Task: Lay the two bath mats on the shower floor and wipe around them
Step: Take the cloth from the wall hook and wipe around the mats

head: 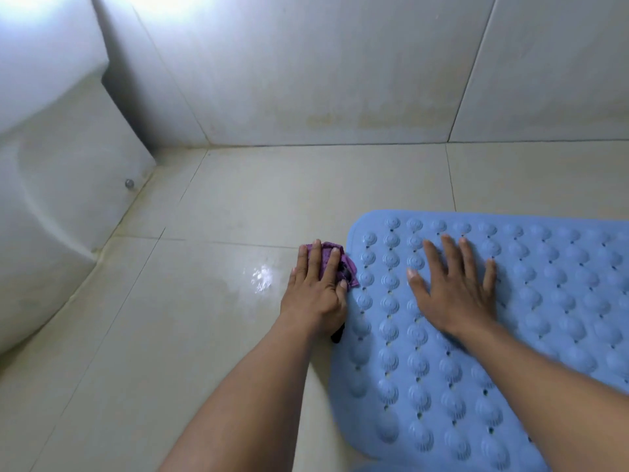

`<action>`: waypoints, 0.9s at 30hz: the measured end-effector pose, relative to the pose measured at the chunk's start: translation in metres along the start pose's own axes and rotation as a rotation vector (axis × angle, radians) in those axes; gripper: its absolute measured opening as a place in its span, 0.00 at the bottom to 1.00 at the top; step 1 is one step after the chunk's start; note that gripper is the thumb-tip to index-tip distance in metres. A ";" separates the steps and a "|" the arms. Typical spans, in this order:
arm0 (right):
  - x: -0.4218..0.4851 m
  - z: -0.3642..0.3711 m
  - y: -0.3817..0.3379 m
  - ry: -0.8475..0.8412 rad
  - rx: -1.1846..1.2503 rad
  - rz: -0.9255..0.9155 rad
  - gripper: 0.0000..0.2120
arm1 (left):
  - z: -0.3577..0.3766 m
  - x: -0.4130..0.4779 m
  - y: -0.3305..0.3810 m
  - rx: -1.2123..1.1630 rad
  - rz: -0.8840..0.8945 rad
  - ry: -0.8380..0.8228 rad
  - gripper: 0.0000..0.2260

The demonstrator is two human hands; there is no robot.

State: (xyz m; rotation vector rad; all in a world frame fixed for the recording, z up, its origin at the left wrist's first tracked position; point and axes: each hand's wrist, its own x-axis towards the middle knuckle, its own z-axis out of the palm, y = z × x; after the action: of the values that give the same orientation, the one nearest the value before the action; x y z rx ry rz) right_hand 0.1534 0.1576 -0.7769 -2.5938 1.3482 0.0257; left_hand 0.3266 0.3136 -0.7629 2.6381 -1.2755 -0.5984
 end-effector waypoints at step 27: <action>-0.005 0.009 0.003 0.137 0.099 -0.036 0.33 | -0.024 0.079 0.055 -0.019 -0.184 -0.002 0.30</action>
State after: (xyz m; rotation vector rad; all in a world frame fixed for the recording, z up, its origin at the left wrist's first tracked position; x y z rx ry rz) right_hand 0.1487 0.1619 -0.7861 -2.5764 1.3099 -0.2228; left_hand 0.3415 0.2167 -0.7469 2.7593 -1.0292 -0.6353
